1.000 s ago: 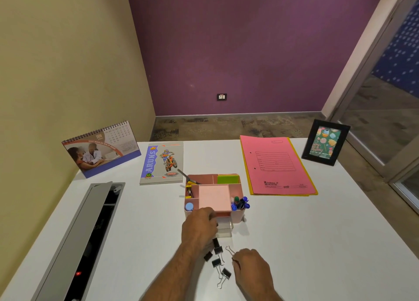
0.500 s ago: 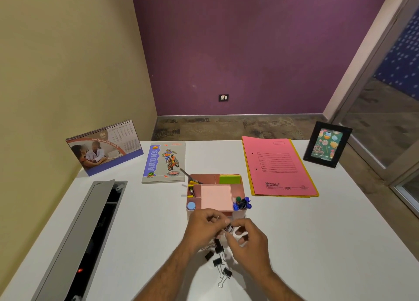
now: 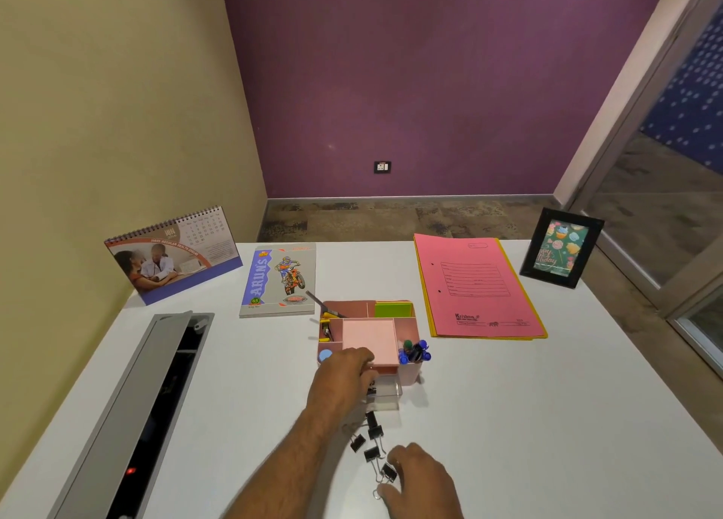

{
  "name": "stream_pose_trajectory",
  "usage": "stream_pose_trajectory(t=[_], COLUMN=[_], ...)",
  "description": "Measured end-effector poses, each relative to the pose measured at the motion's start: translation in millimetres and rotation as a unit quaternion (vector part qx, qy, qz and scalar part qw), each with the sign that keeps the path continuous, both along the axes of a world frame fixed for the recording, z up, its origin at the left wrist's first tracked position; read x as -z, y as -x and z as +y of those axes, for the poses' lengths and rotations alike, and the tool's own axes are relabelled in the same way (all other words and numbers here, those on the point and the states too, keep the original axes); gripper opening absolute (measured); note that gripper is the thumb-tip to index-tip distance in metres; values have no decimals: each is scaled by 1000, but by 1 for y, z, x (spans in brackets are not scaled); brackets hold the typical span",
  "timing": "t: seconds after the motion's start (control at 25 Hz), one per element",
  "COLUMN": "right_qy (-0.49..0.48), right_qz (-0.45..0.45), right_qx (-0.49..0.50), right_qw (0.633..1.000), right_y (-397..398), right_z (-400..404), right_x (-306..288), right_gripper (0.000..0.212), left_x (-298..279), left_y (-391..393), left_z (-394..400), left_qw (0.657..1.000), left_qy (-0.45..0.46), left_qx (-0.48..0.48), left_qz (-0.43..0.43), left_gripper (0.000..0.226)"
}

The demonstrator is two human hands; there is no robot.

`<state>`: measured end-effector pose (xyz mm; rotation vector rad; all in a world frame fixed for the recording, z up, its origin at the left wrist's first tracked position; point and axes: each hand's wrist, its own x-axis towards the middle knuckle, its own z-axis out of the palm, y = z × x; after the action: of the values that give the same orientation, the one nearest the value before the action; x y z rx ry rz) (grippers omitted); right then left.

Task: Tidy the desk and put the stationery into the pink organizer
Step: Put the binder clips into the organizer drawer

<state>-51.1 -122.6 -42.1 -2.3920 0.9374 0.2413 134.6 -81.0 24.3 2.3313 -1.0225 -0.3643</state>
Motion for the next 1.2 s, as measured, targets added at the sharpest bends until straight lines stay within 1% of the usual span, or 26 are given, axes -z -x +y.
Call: stream_pose_trajectory(t=[0.08,0.16,0.2,0.32,0.4,0.48,0.52,0.56,0.64,0.72,0.88,1.0,1.08,1.12,1.16,1.2], right_qy=[-7,-32,-49,-100,-137,-180,-216,-263,-357,-403,-446,-480,-481,-470,-447,-421], right_qz=[3,9,11,13,2,-31,-66,-107,-183,-238,-308,-333,-342,-339,-328,-310], right_qx=[12,37,58,130,164,201,235,273,326,350,380,384,385,389,394,391], right_qw=[1000,999,997,986,977,962,946,919,856,812,749,715,709,716,733,758], right_y=[-4,-8,-9,-12,-11,-10,-11,-12,-16,-21,-29,-34,-35,-34,-33,-31], right_z=[1,0,-1,-6,-10,-10,-9,-9,-11,-16,-22,-24,-25,-24,-23,-21], right_x=[-2,-5,-6,-5,-5,-10,-15,-18,-26,-35,-48,-49,-46,-45,-42,-38], right_gripper=[37,23,19,16,16,21,23,26,30,27,21,16,13,10,7,5], left_x=[1,3,4,5,5,5,6,6,5,3,-1,-4,-6,-6,-5,-3], left_y=[1,1,0,1,5,10,12,15,19,21,15,8,1,-3,-7,-10], left_z=[-1,0,2,8,13,16,18,20,22,22,20,19,16,15,14,13], left_qw=[1000,999,999,998,996,993,991,988,981,975,966,966,975,982,988,993], left_qy=[18,27,31,39,48,61,65,64,46,24,60,67,57,53,48,41], left_qx=[-12,-22,-25,1,34,50,57,69,113,150,127,122,102,90,80,78], left_qz=[16,23,26,51,71,92,103,119,151,163,219,218,187,158,121,81], left_gripper=[34,31,28,15,13,14,16,20,30,36,26,19,17,16,16,17])
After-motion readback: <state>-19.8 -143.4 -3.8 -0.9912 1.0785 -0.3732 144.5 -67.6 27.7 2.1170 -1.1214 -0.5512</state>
